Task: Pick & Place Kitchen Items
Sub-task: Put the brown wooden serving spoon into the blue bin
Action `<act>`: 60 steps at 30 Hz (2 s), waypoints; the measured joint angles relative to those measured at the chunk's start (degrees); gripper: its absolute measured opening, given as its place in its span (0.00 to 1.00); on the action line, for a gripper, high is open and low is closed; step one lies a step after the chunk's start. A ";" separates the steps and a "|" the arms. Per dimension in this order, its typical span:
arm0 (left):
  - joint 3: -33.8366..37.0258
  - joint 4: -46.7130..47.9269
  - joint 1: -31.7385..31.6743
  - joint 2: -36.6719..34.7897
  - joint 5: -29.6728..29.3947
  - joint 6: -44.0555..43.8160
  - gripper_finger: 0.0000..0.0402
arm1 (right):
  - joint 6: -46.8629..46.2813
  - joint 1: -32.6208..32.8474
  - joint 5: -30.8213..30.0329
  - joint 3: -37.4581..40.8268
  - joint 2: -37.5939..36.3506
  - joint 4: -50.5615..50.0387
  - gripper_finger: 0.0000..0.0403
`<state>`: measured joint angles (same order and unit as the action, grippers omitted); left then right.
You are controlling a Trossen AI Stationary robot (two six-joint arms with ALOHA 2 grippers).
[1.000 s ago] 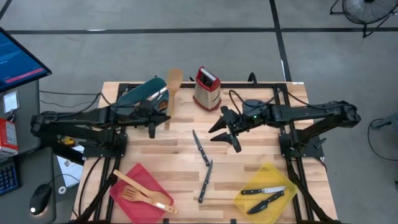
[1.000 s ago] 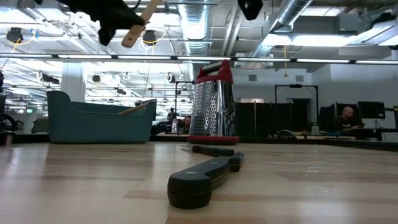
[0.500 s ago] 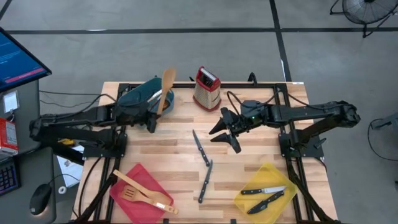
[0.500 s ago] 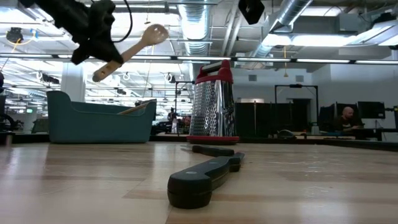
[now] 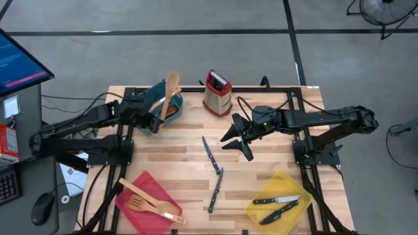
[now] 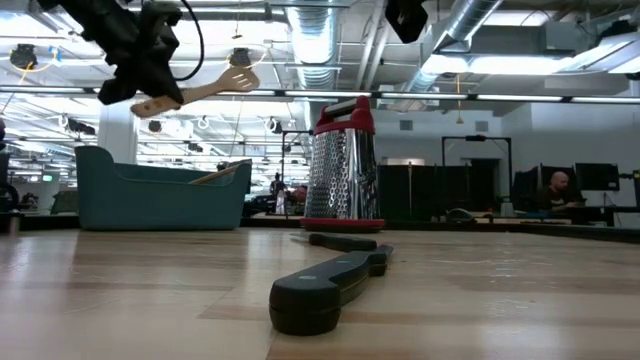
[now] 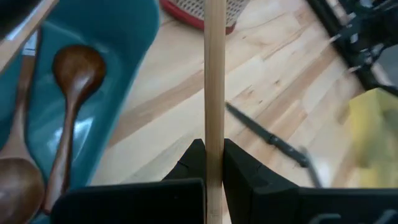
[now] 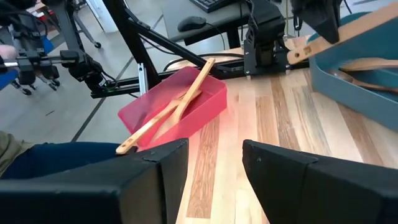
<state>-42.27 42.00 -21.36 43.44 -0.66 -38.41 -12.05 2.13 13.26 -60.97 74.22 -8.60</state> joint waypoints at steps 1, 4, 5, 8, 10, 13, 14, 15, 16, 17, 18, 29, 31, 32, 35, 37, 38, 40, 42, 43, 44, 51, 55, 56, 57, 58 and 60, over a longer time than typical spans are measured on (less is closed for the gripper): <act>-0.50 0.08 -0.78 -0.02 1.74 0.02 0.01 | 0.00 0.00 0.00 0.00 0.00 -0.02 0.40; -1.76 0.16 -2.76 0.01 7.37 -0.93 0.01 | 0.13 0.00 0.00 -0.01 0.02 -0.02 0.40; -2.28 0.20 -3.40 0.01 9.25 -1.10 0.01 | 0.26 0.00 0.00 -0.02 0.02 -0.02 0.40; -4.19 1.25 -5.19 -0.02 13.12 -1.60 0.01 | 0.42 0.00 0.00 -0.02 0.02 -0.02 0.39; -5.56 2.77 -6.32 0.01 13.67 -2.85 0.01 | 0.42 0.00 0.00 -0.02 0.02 -0.02 0.39; -7.15 3.14 -7.98 -0.01 14.32 -4.88 0.01 | 0.44 0.00 0.00 -0.02 0.02 -0.02 0.38; -7.65 3.17 -8.44 0.00 14.49 -6.03 0.01 | 0.44 0.00 0.00 -0.02 0.02 -0.02 0.38; -8.15 3.17 -8.74 0.01 14.52 -7.41 0.01 | 0.44 0.00 0.00 -0.02 0.02 -0.02 0.38; -8.57 3.09 -8.86 -0.02 14.54 -8.67 0.01 | 0.44 0.00 0.00 -0.02 0.02 -0.02 0.38; -8.90 2.89 -8.87 -0.02 14.54 -9.77 0.01 | 0.44 0.00 0.00 -0.02 0.02 -0.02 0.38; -9.09 2.51 -8.87 -0.02 14.58 -10.37 0.01 | 0.44 0.00 0.00 -0.02 0.02 -0.02 0.38; -9.14 -15.67 -8.83 0.11 4.04 -21.46 0.06 | 0.48 0.00 0.00 -0.02 0.02 -0.02 0.38; -9.14 -20.27 -8.83 0.12 0.82 -23.35 0.07 | 0.47 0.00 0.00 -0.02 0.02 -0.02 0.38; -9.14 -22.51 -8.83 0.14 -0.12 -23.50 0.07 | 0.46 0.00 0.00 -0.02 0.02 -0.02 0.37; -9.17 -28.10 -8.83 0.02 0.00 -23.48 0.06 | 0.22 0.11 0.00 -0.02 0.02 -0.16 0.37; -9.14 -30.03 -8.83 -0.28 1.59 -23.88 0.06 | 0.20 0.11 0.04 -0.02 0.02 -0.40 0.36; -9.14 -31.87 -8.83 -0.32 1.95 -24.70 0.06 | 0.20 0.11 0.05 -0.02 0.02 -0.49 0.36; -9.17 -35.42 -8.83 -0.32 2.08 -26.23 0.06 | 0.34 0.11 0.07 -0.02 0.02 -0.49 0.36; -9.17 -39.19 -8.83 -0.32 2.06 -26.91 0.06 | 0.48 0.11 0.11 -0.02 0.02 -0.46 0.36; -9.17 -40.65 -8.83 -0.33 2.04 -26.85 0.07 | 0.46 0.09 0.11 -0.02 0.02 -0.46 0.35; -9.17 -41.74 -8.82 -0.35 2.04 -26.85 0.07 | 0.46 0.05 0.13 -0.02 0.02 -0.46 0.35; -9.17 -43.77 -8.57 -0.32 2.04 -26.85 0.07 | 0.46 0.35 0.18 -0.02 0.02 -0.75 0.35; -9.17 -43.83 -8.57 -0.32 2.04 -26.87 0.07 | 0.46 0.44 0.21 -0.02 0.03 -1.30 0.35; -9.17 -43.85 -8.57 -0.32 2.04 -27.01 0.07 | 0.46 0.44 0.20 -0.02 0.04 -1.30 0.35; -9.17 -43.87 -8.57 -0.32 2.06 -27.38 0.07 | 0.48 0.44 0.20 -0.02 0.04 -1.30 0.35; -9.17 -43.89 -8.57 -0.32 2.17 -27.78 0.07 | 0.51 0.44 0.20 -0.02 0.04 -1.31 0.35; -9.17 -43.94 -8.57 -0.32 2.31 -27.92 0.07 | 0.59 0.44 0.20 -0.02 0.04 -1.31 0.35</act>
<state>-51.44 -1.93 -29.93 43.11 1.66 -66.32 -11.46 2.57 13.45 -60.99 74.26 -9.91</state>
